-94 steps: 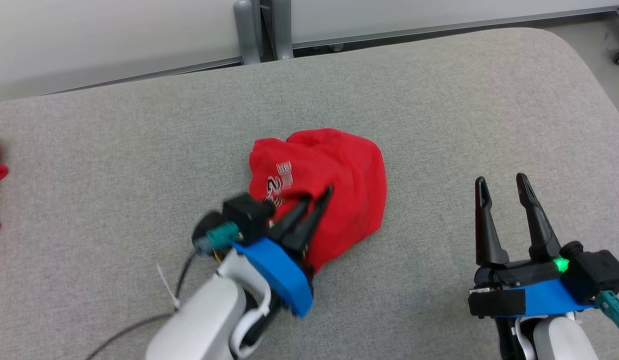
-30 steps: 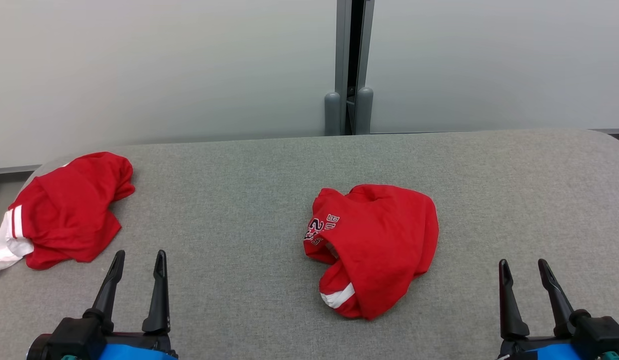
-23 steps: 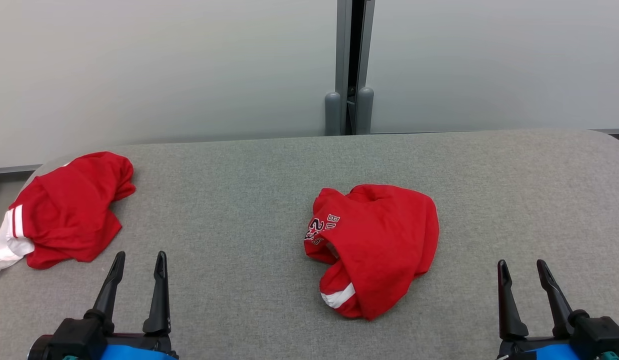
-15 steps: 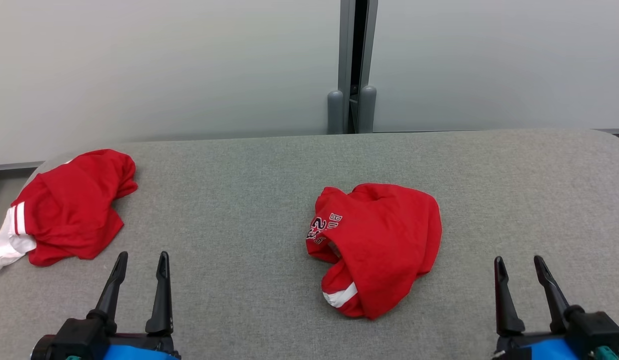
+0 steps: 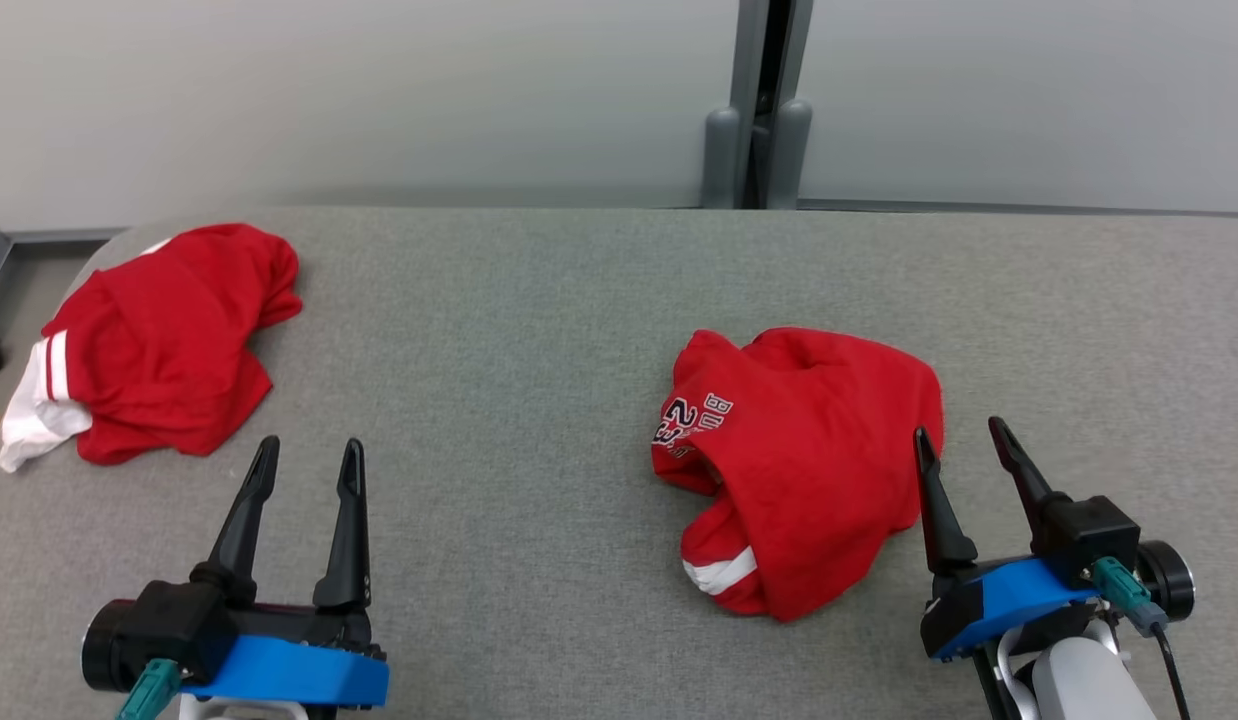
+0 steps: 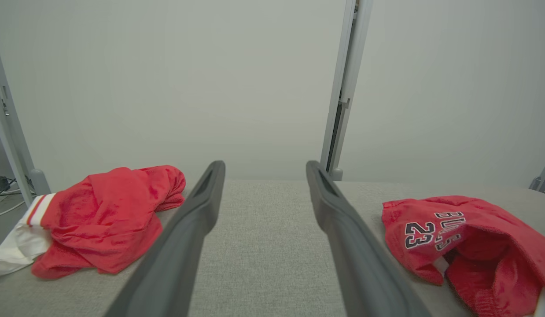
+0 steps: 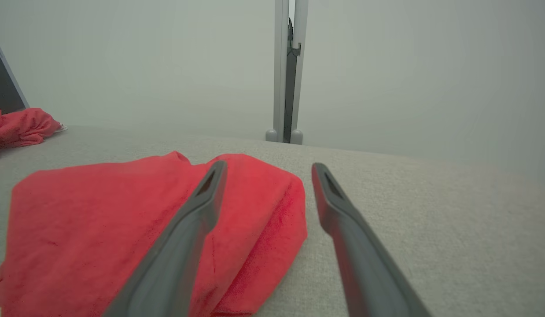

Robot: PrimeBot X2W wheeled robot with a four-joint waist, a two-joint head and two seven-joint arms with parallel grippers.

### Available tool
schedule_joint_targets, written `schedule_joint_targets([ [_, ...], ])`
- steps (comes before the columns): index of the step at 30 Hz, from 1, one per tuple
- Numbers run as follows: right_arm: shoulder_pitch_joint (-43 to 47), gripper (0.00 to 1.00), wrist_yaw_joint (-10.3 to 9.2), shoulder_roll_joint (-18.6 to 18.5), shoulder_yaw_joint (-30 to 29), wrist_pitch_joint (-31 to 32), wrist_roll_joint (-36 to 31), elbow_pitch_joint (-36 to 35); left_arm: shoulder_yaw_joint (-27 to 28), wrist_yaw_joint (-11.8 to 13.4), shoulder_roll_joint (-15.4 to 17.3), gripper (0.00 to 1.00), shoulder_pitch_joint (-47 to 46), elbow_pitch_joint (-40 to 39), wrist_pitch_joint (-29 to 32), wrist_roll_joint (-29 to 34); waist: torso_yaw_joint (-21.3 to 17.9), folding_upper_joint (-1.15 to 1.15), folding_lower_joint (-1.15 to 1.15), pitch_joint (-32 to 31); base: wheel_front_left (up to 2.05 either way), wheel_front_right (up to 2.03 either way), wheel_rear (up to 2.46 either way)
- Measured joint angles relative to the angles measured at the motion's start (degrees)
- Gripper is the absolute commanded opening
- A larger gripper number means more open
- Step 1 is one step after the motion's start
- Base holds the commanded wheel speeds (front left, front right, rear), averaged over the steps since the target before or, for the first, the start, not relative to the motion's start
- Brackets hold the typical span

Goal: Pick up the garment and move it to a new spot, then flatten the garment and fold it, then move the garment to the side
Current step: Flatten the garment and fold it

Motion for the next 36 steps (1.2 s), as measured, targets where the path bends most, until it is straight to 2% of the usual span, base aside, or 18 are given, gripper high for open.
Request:
schedule_joint_targets([
  [9, -1.09, 1.0, 0.0, 0.0, -3.85, 0.0, -0.1, 12.17, 0.02, -0.12, -0.34, 1.0, -2.5, -0.89, 0.0, -0.04, 2.89, 0.0, 0.0, 3.65, 0.0, 0.0, 0.0],
  [19, -4.56, 1.0, 0.0, 0.13, -1.2, -0.01, 3.49, 19.52, -0.2, -0.37, -0.48, 1.0, -3.59, -1.08, 0.0, -0.04, 4.37, 0.0, 0.0, 4.86, 0.0, 0.0, 0.0],
  [20, -5.0, 0.67, 0.0, 0.14, -0.71, -0.03, 4.27, 20.48, -0.21, -0.37, -0.48, 1.0, -3.71, -1.09, 0.0, -0.04, 4.46, 0.0, 0.0, 4.9, 0.0, 0.0, 0.0],
  [21, -5.59, 0.5, -0.01, 0.13, -0.26, -0.07, 5.11, 21.95, -0.24, -0.37, -0.51, 1.0, -3.77, -1.07, 0.0, -0.04, 4.54, 0.0, 0.0, 4.92, 0.0, 0.0, 0.0],
  [22, -6.14, 0.45, -0.01, 0.13, 0.21, -0.11, 6.32, 23.18, -0.25, -0.37, -0.51, 1.0, -3.8, -1.05, 0.0, -0.04, 4.61, 0.0, 0.0, 4.91, 0.0, 0.0, 0.0],
  [23, -6.71, 0.35, -0.01, 0.13, 0.51, -0.12, 7.13, 24.07, -0.27, -0.37, -0.52, 1.0, -3.85, -1.05, 0.0, -0.04, 4.66, 0.0, 0.0, 4.92, 0.0, 0.0, 0.0],
  [24, -7.33, 0.09, -0.01, 0.07, 0.82, -0.24, 7.19, 25.06, -0.27, -0.37, -0.52, 1.0, -3.88, -1.05, 0.0, -0.05, 4.68, 0.0, 0.0, 4.94, 0.0, 0.0, 0.0],
  [25, -7.94, 0.0, -0.01, 0.03, 1.31, -0.29, 7.48, 26.07, -0.26, -0.37, -0.53, 1.0, -3.9, -1.05, 0.0, -0.08, 4.69, 0.0, -0.01, 4.99, 0.0, 0.0, 0.0],
  [28, -9.43, 0.0, 0.0, 0.09, 1.97, -0.27, 8.7, 27.8, -0.23, -0.32, -0.54, 1.0, -3.9, -1.08, 0.0, -0.32, 4.53, 0.0, 0.0, 5.05, 0.0, 0.0, 0.0],
  [32, -9.7, 0.0, 0.03, -0.32, 0.14, -0.02, 8.75, 26.16, 0.04, 0.04, -0.55, 1.0, -3.61, -1.15, 0.0, -0.48, 3.78, 0.0, -0.01, 4.8, 0.0, 0.0, 0.0],
  [36, -9.46, 0.0, 0.01, -3.41, -4.52, -0.02, 8.8, 21.49, 0.16, 0.07, -0.56, 1.0, -3.32, -1.21, 0.0, -0.48, 2.99, 0.0, 0.0, 4.04, 0.0, 0.0, 0.0],
])
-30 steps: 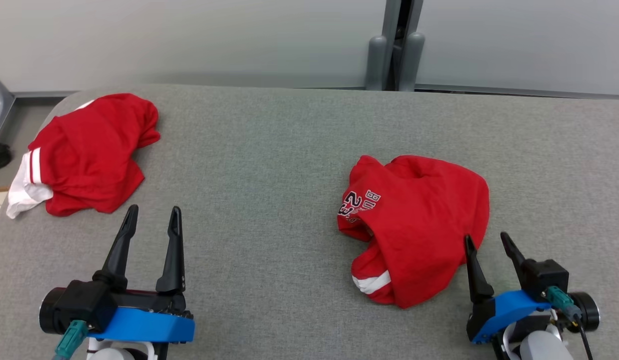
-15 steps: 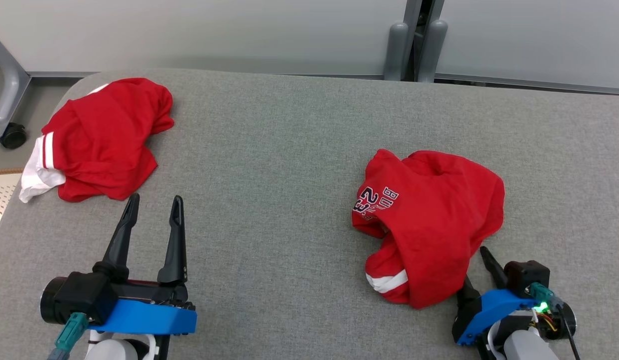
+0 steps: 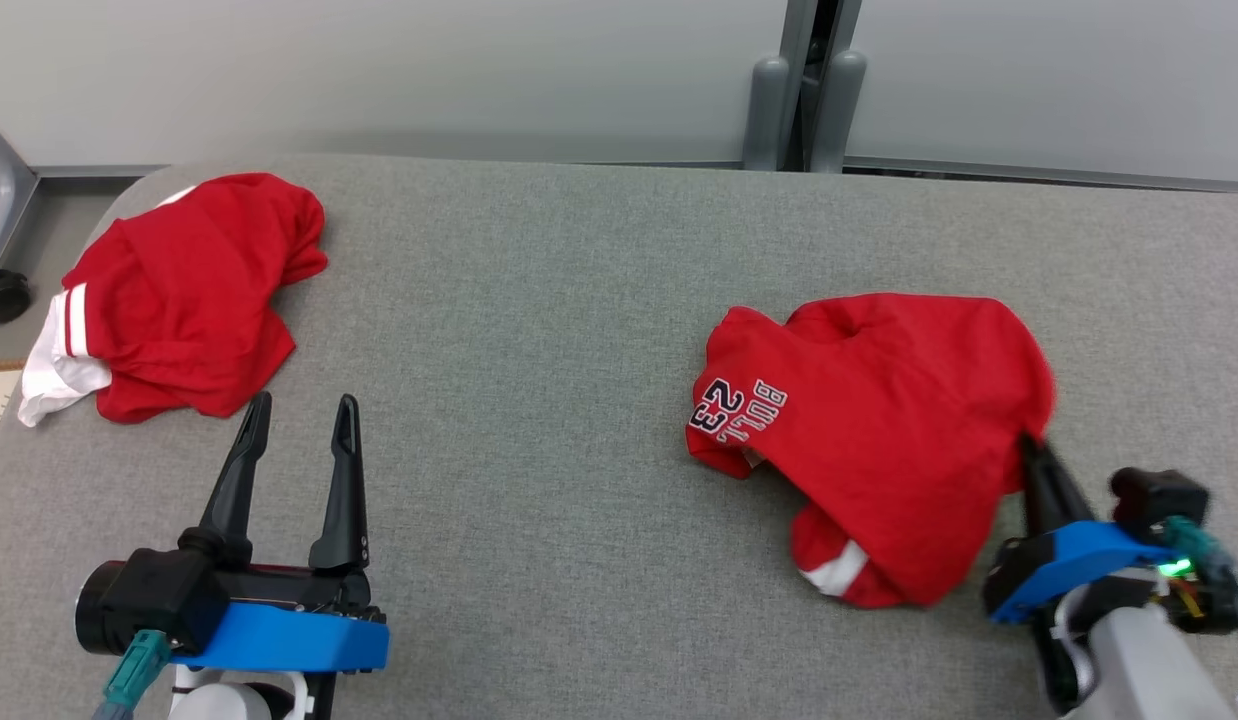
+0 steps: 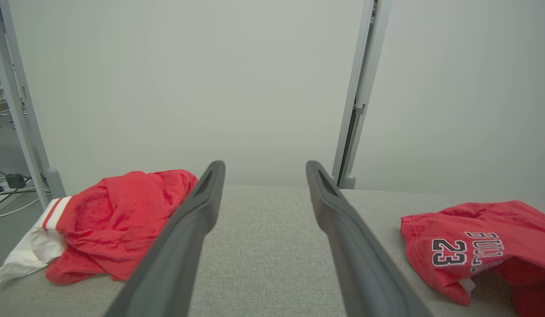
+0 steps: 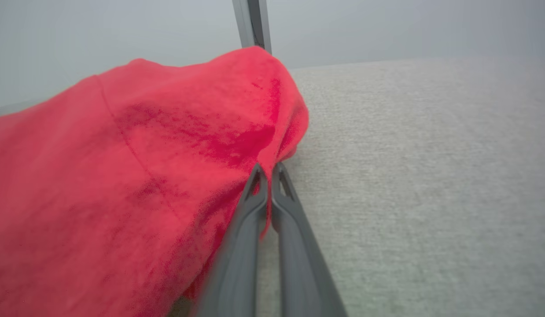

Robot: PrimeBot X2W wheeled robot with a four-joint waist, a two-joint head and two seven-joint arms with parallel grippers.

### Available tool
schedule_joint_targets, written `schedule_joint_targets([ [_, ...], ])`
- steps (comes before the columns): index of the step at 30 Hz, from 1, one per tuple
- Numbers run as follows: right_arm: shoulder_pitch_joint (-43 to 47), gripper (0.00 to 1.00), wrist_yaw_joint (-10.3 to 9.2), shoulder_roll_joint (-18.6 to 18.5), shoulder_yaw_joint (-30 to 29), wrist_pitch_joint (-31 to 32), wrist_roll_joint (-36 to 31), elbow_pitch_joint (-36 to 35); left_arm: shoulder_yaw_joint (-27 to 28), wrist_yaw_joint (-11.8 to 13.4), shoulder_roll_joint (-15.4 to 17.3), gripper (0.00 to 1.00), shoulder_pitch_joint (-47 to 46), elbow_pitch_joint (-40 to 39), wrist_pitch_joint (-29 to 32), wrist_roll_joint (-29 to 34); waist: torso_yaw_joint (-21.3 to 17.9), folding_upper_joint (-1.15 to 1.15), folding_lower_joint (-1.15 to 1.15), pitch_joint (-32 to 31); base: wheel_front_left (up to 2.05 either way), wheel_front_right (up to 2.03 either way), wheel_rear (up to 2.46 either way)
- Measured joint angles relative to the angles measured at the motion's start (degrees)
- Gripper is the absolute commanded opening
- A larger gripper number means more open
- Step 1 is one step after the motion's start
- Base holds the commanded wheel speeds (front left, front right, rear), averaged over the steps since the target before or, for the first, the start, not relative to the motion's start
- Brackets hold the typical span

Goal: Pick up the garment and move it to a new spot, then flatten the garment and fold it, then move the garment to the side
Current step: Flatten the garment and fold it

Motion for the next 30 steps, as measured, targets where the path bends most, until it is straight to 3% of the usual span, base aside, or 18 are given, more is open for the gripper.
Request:
schedule_joint_targets([
  [7, 0.95, 0.0, -0.01, -4.69, -6.88, 0.01, -1.94, -8.47, -0.24, 0.15, -0.01, 1.0, 0.52, -0.18, 0.0, -0.07, -0.7, 0.0, 0.0, -1.76, 0.0, 0.0, 0.0],
  [12, 0.82, 0.0, -0.01, -4.48, -5.31, 0.0, -3.92, -15.02, -0.18, 0.16, 0.0, 1.0, 1.19, -0.14, 0.0, -0.07, -0.95, 0.0, 0.0, -2.94, 0.0, 0.0, 0.0],
  [20, 1.92, 0.0, -0.01, 0.77, 11.71, 0.9, -3.74, -23.76, -0.09, 0.44, -0.01, 1.0, 2.21, -0.23, 0.0, -0.1, -0.58, 0.0, 0.0, -4.83, 0.0, 0.0, 0.0],
  [30, 16.44, 0.0, -0.01, 1.07, 34.76, 4.15, 0.37, -27.5, -0.94, 1.14, -0.01, 1.0, 3.3, -0.79, 0.0, -0.68, 0.34, 0.0, -0.01, -5.54, 0.0, 0.0, 0.0],
])
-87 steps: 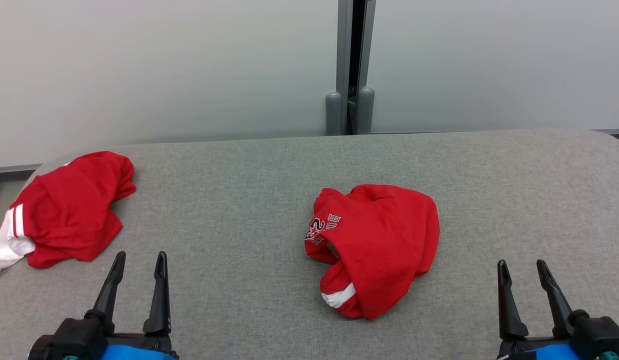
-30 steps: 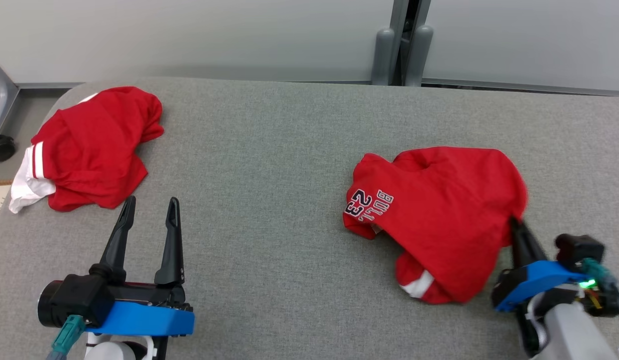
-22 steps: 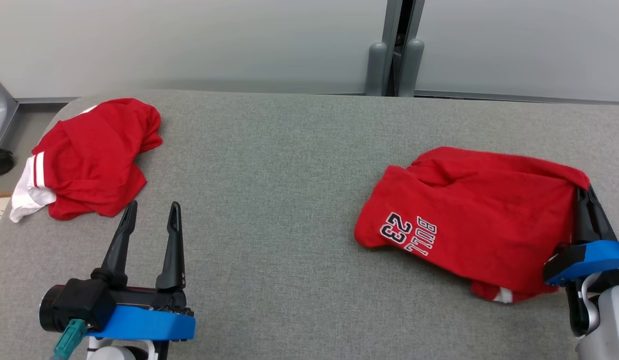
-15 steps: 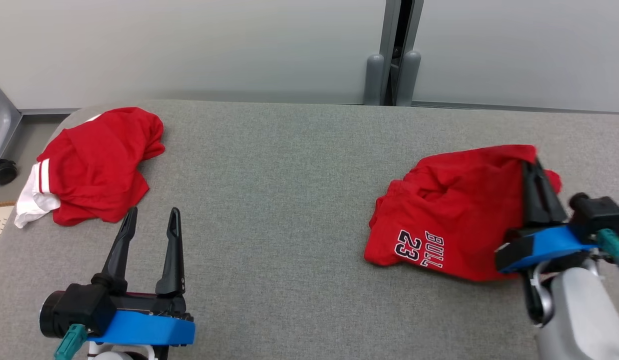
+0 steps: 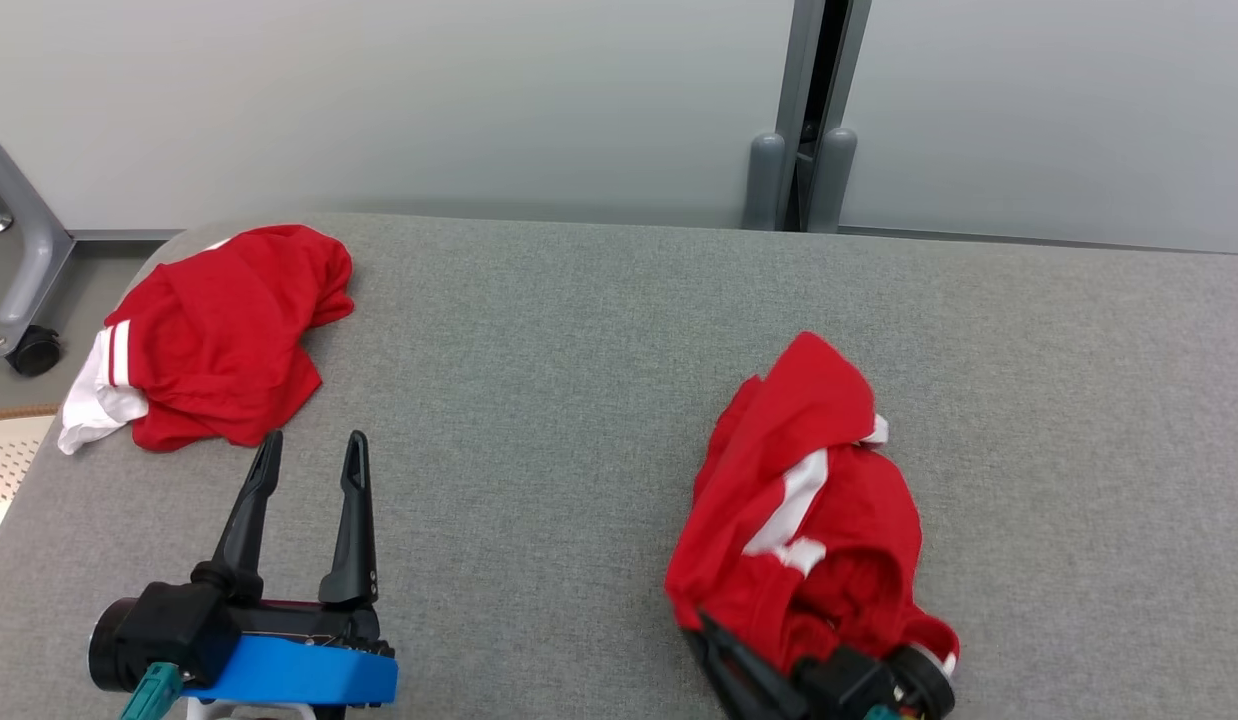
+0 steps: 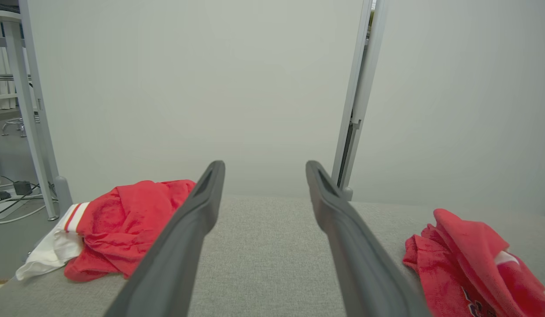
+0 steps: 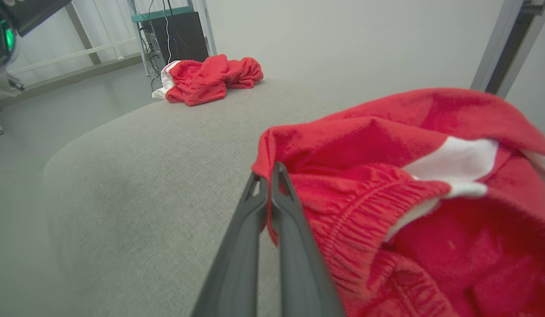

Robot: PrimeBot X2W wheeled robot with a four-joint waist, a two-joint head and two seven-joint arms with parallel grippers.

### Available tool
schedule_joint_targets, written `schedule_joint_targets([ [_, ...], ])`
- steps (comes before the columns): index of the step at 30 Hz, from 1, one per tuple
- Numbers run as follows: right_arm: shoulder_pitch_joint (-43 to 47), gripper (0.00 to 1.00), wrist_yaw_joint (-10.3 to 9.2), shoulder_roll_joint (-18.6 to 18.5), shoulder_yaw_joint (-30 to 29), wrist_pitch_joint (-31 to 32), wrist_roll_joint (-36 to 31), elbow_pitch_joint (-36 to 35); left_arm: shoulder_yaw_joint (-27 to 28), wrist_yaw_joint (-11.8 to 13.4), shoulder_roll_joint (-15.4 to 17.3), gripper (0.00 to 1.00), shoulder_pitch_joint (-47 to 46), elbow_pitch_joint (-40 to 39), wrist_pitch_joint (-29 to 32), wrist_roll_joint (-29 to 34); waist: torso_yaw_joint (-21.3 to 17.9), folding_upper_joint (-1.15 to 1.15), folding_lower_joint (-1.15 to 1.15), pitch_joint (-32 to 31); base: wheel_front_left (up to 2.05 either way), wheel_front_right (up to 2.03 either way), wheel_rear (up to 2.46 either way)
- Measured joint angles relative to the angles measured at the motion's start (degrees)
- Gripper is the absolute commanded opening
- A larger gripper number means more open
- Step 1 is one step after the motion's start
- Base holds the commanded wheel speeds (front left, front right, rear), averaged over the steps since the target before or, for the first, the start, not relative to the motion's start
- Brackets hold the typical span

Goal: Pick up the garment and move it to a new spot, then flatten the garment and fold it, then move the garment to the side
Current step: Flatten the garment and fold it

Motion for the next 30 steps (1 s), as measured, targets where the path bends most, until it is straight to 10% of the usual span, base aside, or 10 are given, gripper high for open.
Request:
schedule_joint_targets([
  [5, 3.56, 0.0, 0.0, -1.67, 5.93, 0.89, 2.21, -0.13, 0.1, 0.34, 0.0, 1.0, 0.1, -0.13, 0.0, -0.33, -0.63, 0.0, 0.0, 0.41, 0.0, 0.0, 0.0],
  [8, 4.16, 1.0, 0.0, -2.08, 6.61, 0.74, 2.43, -0.99, 0.14, 0.35, 0.0, 1.0, 0.1, -0.14, 0.0, -0.35, -1.22, 0.0, 0.0, 0.58, 0.0, 0.0, 0.0],
  [30, -0.44, 1.0, 0.0, -6.81, -16.31, 5.0, -1.94, -12.6, 0.41, 0.34, 0.0, 1.0, -0.11, -0.44, 0.0, -0.15, -2.1, 0.0, 0.01, 1.81, 0.0, 0.0, 0.0],
])
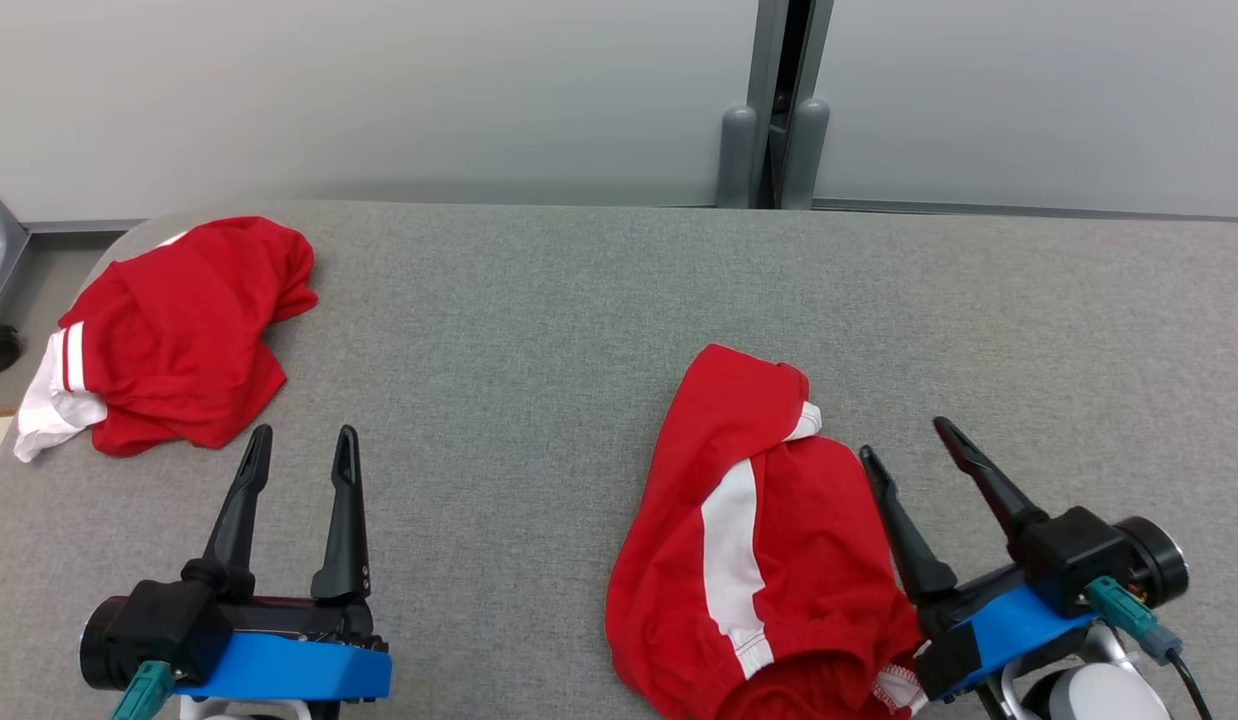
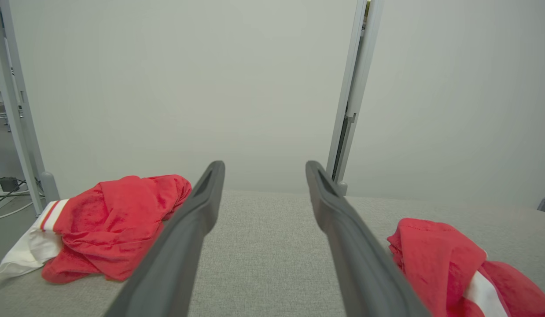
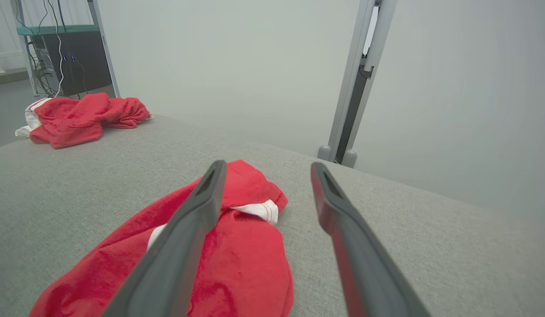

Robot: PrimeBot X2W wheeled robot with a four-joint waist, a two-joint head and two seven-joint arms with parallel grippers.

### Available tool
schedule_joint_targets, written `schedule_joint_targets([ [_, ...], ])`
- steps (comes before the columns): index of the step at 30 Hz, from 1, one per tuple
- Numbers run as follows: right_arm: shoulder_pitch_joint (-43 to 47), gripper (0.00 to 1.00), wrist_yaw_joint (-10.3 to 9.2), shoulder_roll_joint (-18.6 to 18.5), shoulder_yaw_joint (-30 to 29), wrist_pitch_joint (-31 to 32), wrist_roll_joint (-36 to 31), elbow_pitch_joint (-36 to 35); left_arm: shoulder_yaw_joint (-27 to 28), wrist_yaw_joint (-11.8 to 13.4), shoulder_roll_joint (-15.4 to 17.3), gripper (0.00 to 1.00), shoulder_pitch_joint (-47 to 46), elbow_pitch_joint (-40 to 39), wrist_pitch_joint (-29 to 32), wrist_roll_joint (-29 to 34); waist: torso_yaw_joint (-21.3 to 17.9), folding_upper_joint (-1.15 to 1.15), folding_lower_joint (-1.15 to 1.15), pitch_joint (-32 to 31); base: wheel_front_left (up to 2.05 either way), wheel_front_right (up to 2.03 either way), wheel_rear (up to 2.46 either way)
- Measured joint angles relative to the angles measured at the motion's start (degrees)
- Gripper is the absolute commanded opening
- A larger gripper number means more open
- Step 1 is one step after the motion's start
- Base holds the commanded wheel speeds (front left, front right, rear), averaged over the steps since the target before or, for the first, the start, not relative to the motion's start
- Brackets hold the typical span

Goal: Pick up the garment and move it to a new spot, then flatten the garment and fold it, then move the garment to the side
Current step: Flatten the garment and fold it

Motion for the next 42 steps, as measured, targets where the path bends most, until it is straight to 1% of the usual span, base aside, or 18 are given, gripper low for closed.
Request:
schedule_joint_targets([
  [3, 0.15, 1.0, 0.0, -0.16, -1.44, 0.97, -0.08, 3.23, -0.05, -0.01, -0.01, 1.0, -0.24, -0.04, 0.0, -0.01, 0.32, 0.0, 0.0, 0.62, 0.0, 0.0, 0.0],
  [7, 1.38, 1.0, 0.0, -0.04, -1.13, 1.53, -0.02, 8.56, -0.16, 0.01, -0.01, 1.0, -0.61, -0.14, 0.0, -0.19, 0.71, 0.0, 0.0, 1.37, 0.0, 0.0, 0.0],
  [9, 2.03, 1.0, 0.0, 0.07, -0.46, 2.31, 0.36, 11.38, -0.27, 0.02, 0.0, 1.0, -0.77, -0.16, 0.0, -0.24, 0.89, 0.0, 0.01, 1.72, 0.0, 0.0, 0.0],
  [12, 2.13, 1.0, 0.0, 0.6, 0.71, 1.91, 0.55, 14.38, -0.3, 0.03, -0.01, 1.0, -0.98, -0.15, 0.0, -0.3, 1.04, 0.0, 0.01, 2.14, 0.0, 0.0, 0.0],
  [15, 2.7, 1.0, 0.0, 1.02, 2.25, 3.58, 0.97, 17.9, -0.3, 0.12, -0.01, 1.0, -1.1, -0.11, 0.0, -0.35, 1.05, 0.0, 0.0, 2.3, 0.0, 0.0, 0.0],
  [19, 2.64, 1.0, -0.02, 1.07, 3.94, 4.41, 1.89, 20.18, -0.4, 0.2, 0.0, 1.0, -1.15, 0.02, 0.0, -0.6, 1.06, 0.0, 0.0, 2.11, 0.0, 0.0, 0.0],
  [20, 2.5, 0.89, -0.02, 1.1, 4.36, 4.39, 2.27, 20.35, -0.48, 0.2, -0.01, 1.0, -1.15, 0.03, 0.0, -0.59, 1.05, 0.0, 0.0, 2.05, 0.0, 0.0, 0.0],
  [21, 2.42, 0.16, -0.02, 1.07, 4.83, 4.35, 2.61, 20.35, -0.53, 0.2, -0.01, 1.0, -1.15, 0.02, 0.0, -0.6, 1.05, 0.0, 0.0, 2.01, 0.0, 0.0, 0.0],
  [22, 2.25, 0.0, -0.01, 1.03, 5.16, 4.09, 2.82, 20.37, -0.55, 0.2, -0.01, 1.0, -1.15, 0.03, 0.0, -0.59, 1.04, 0.0, 0.01, 1.98, 0.0, 0.0, 0.0],
  [25, 1.03, 0.0, 0.03, 0.25, 4.7, 3.13, 3.08, 20.39, -0.55, 0.21, -0.01, 1.0, -1.18, 0.04, 0.0, -0.59, 1.04, 0.0, 0.01, 1.9, 0.0, 0.0, 0.0],
  [31, -6.09, 0.0, 0.01, -4.93, -0.24, 1.92, 1.09, 20.63, -0.8, 0.19, -0.01, 1.0, -1.69, 0.11, 0.0, -0.59, 1.61, 0.0, 0.01, 1.99, 0.0, 0.0, 0.0],
  [33, -8.54, 0.0, 0.01, -6.58, -1.83, 1.97, 0.2, 22.2, -0.91, 0.19, -0.01, 1.0, -1.76, 0.14, 0.0, -0.59, 1.89, 0.0, 0.01, 2.09, 0.0, 0.0, 0.0],
  [36, -11.43, 0.0, 0.01, -8.03, -4.26, 1.81, -0.18, 25.37, -1.22, 0.19, -0.01, 1.0, -1.8, 0.18, 0.0, -0.76, 2.34, 0.0, 0.0, 2.21, 0.0, 0.0, 0.0],
  [37, -12.27, 0.16, 0.01, -8.06, -4.7, 1.38, -0.1, 26.27, -1.27, 0.19, -0.01, 1.0, -1.8, 0.18, 0.0, -0.77, 2.41, 0.0, 0.0, 2.25, 0.0, 0.0, 0.0],
  [38, -13.13, 0.42, 0.01, -7.93, -5.0, 1.11, 0.04, 27.25, -1.34, 0.21, -0.01, 1.0, -1.79, 0.18, 0.0, -0.85, 2.45, 0.0, 0.01, 2.29, 0.0, 0.0, 0.0],
  [39, -13.79, 1.0, 0.01, -7.9, -5.0, 0.89, -0.02, 28.17, -1.4, 0.3, -0.01, 1.0, -1.79, 0.2, 0.0, -0.87, 2.46, 0.0, 0.01, 2.28, 0.0, 0.0, 0.0],
  [42, -15.26, 1.0, 0.01, -7.58, -5.28, -0.51, -0.12, 30.14, -1.56, 0.45, -0.01, 1.0, -1.79, 0.31, 0.0, -0.98, 2.29, 0.0, 0.0, 2.13, 0.0, 0.0, 0.0],
])
